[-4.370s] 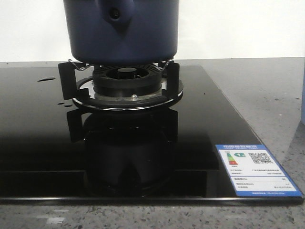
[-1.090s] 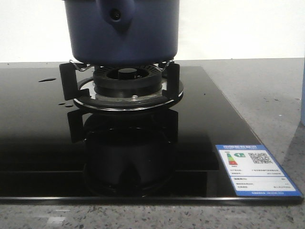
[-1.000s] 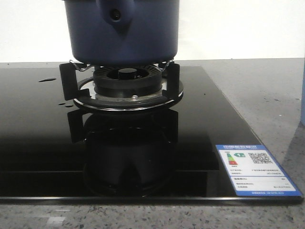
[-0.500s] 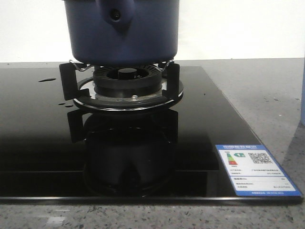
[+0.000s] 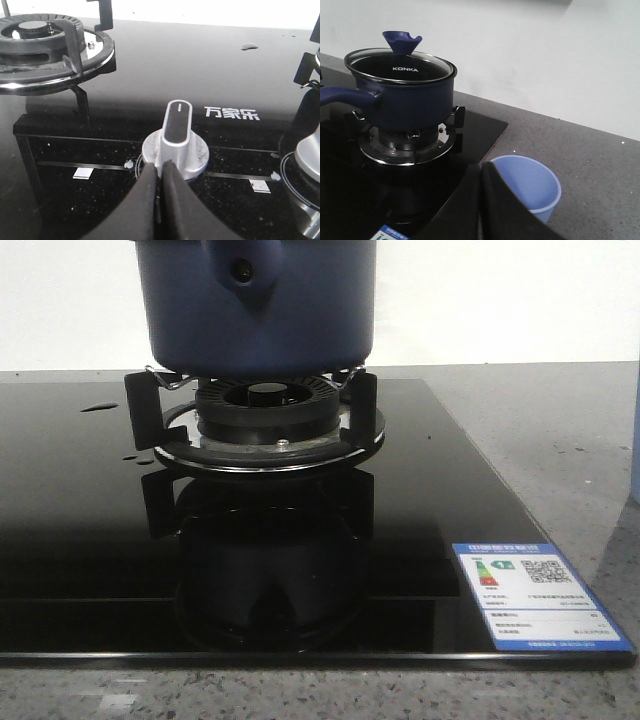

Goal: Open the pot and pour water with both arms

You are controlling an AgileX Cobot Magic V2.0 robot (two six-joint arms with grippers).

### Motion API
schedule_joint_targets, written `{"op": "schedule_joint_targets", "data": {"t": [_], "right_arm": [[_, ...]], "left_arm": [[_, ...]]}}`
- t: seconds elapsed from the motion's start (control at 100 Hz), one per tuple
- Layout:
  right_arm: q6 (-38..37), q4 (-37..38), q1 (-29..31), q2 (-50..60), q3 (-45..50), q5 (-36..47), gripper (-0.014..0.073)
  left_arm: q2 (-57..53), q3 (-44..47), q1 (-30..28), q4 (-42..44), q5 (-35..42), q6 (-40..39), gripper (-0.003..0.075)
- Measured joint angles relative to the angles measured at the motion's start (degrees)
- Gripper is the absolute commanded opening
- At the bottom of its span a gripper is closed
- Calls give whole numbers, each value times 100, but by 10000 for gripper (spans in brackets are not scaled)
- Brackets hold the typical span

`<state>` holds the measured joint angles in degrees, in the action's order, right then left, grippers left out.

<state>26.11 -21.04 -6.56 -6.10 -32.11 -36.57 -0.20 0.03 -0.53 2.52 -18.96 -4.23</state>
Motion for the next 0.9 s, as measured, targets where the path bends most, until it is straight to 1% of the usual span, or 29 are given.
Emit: {"op": "schedule_joint_targets", "data": {"t": [0.12, 0.22, 0.29, 0.39, 0.49, 0.53, 0.62, 0.68, 0.78, 0.9], "right_arm": [[0, 88, 12, 0, 34, 65, -67], [-219, 431, 37, 0, 333, 443, -67], [-681, 874, 123, 0, 721, 864, -67], [-1673, 1643, 316, 0, 1410, 1557, -67], [-2508, 2347, 476, 0, 2204, 2173, -67], [-2740, 2522, 532, 0, 2459, 2419, -67], [-2955, 2684, 563, 43, 3025, 2789, -67], [-3006, 2708, 566, 166, 3270, 2849, -67], [-3040, 2711, 566, 451, 3271, 2781, -67], [-3053, 2711, 566, 642, 3271, 2268, -67]], "left_arm": [[0, 0, 0, 0, 0, 0, -19], [0, 0, 0, 0, 0, 0, -19], [0, 0, 0, 0, 0, 0, -19], [0, 0, 0, 0, 0, 0, -19], [0, 0, 0, 0, 0, 0, -19], [0, 0, 0, 0, 0, 0, -19], [0, 0, 0, 0, 0, -1, -19], [0, 0, 0, 0, 0, -1, -19], [0, 0, 0, 0, 0, -1, -19], [0, 0, 0, 9, -12, -1, -19]]}}
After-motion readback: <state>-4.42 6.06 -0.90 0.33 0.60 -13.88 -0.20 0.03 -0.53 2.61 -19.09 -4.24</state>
